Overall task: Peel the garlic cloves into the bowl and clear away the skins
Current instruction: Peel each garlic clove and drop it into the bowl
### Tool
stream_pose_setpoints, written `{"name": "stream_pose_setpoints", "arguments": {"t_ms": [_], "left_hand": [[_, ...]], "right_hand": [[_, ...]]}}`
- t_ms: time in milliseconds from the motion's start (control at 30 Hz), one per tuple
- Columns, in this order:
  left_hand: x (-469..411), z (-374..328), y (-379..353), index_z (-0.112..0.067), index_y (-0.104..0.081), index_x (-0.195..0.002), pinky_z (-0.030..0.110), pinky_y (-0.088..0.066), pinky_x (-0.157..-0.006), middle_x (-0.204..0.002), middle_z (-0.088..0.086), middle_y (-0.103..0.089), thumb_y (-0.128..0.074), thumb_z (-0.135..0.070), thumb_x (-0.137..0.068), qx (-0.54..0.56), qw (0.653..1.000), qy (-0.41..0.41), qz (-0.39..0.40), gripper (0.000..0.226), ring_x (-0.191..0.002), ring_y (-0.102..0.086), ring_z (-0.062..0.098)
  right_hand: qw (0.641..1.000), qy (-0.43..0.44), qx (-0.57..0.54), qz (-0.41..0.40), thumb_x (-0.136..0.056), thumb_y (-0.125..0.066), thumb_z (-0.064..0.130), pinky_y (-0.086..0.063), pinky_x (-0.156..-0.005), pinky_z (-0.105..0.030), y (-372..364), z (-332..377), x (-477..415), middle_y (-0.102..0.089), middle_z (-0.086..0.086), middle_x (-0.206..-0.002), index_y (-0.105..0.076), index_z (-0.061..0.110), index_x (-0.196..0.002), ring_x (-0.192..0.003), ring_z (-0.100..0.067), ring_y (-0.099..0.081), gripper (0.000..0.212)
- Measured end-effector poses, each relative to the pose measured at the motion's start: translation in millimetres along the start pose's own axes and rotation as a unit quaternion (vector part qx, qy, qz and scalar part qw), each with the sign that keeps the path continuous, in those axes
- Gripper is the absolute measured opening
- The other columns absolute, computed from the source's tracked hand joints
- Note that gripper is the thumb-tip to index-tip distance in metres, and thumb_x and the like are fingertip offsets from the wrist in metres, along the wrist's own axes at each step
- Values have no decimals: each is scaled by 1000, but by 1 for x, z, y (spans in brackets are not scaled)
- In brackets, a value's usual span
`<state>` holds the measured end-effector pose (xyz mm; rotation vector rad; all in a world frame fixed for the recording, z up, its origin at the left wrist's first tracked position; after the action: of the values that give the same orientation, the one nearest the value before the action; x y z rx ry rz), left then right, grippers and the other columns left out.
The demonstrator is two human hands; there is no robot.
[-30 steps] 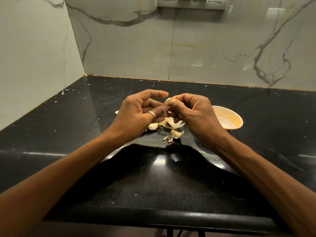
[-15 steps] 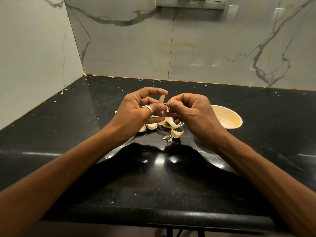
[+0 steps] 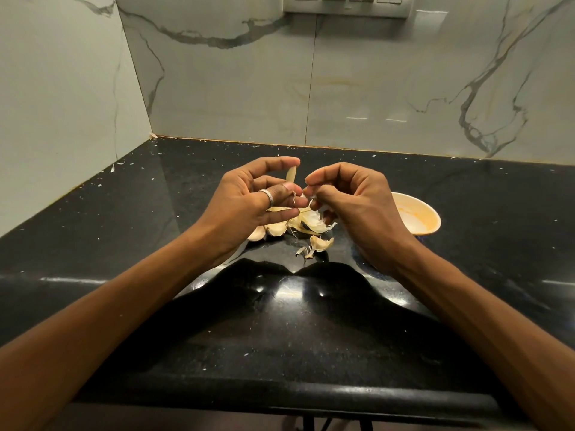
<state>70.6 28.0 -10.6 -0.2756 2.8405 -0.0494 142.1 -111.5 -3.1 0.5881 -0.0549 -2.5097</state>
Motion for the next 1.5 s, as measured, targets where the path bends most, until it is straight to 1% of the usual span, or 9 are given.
{"name": "stream_pose_setpoints", "arguments": {"t_ms": [133,267,400,567,733,933,1100,1333,1500], "left_hand": [[0,-2,-1,-17,-61,-127,27,-60,-73,-96,11,-76,-59,-1,-95,-9,1000,-3,0,36,-94,-75,24],[1,-2,-2,-14,-60,-127,27,-61,-72,-92,10,-76,-64,-2,-91,-34,999,-11,-4,38,-91,-76,23],[2,-4,-1,-8,-61,-124,27,-61,-71,-95,11,-77,-67,-1,-90,-73,997,-31,-10,36,-88,-76,23],[3,-7,-1,-7,-68,-110,25,-61,-70,-92,7,-78,-71,-2,-88,-118,991,-60,-20,23,-84,-77,20],[4,-9,-2,-11,-70,-105,22,-60,-68,-90,3,-78,-72,-2,-87,-144,986,-86,-26,20,-82,-77,17],[4,-10,-2,-10,-71,-105,21,-60,-69,-92,3,-77,-72,-3,-87,-157,982,-101,-27,20,-82,-77,15],[4,-9,0,-6,-72,-107,26,-62,-71,-98,6,-76,-73,-2,-87,-186,974,-124,-28,21,-83,-77,15],[3,-12,-3,-8,-72,-109,25,-62,-71,-96,5,-76,-73,-1,-87,-220,962,-158,-32,23,-81,-76,12],[3,-13,-1,-10,-71,-108,22,-60,-69,-93,3,-76,-72,-2,-88,-188,969,-153,-39,22,-80,-76,13]], "right_hand": [[1000,-2,23,-4,-98,-55,-1,-50,-55,-27,1,-3,0,-70,-10,-83,-70,2,-103,-68,-13,-62,16],[999,6,39,-7,-100,-62,11,-52,-56,-27,1,-1,1,-73,-9,-88,-71,5,-107,-71,-11,-64,13],[999,10,41,-8,-100,-63,15,-51,-55,-27,1,0,1,-75,-11,-91,-74,6,-106,-72,-11,-65,15],[1000,10,23,-6,-97,-67,15,-50,-55,-26,0,0,1,-75,-11,-89,-77,9,-101,-72,-12,-64,12],[1000,5,4,-2,-95,-69,12,-49,-55,-26,0,-1,0,-74,-15,-87,-77,6,-99,-71,-13,-63,11],[1000,-5,-23,10,-96,-67,8,-48,-54,-24,0,-4,-1,-71,-4,-77,-77,5,-99,-69,-11,-62,11],[1000,-16,-22,14,-96,-66,5,-48,-54,-23,-1,-7,-1,-69,2,-70,-76,4,-97,-64,-9,-60,11],[1000,-13,-4,15,-97,-65,6,-48,-54,-24,-5,-9,-1,-68,-8,-76,-74,2,-96,-64,-10,-58,10],[999,-10,-29,14,-98,-62,5,-48,-55,-23,-6,-6,-1,-71,-12,-82,-75,4,-97,-67,-11,-61,13]]}}
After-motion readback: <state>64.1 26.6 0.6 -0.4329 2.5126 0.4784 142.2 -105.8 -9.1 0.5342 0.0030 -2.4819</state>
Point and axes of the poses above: each hand's wrist, its own x-axis away from the middle knuckle, its own y-axis out of the back of the hand, z = x × y, the point moved 8 cm from there along -x, towards the middle knuckle
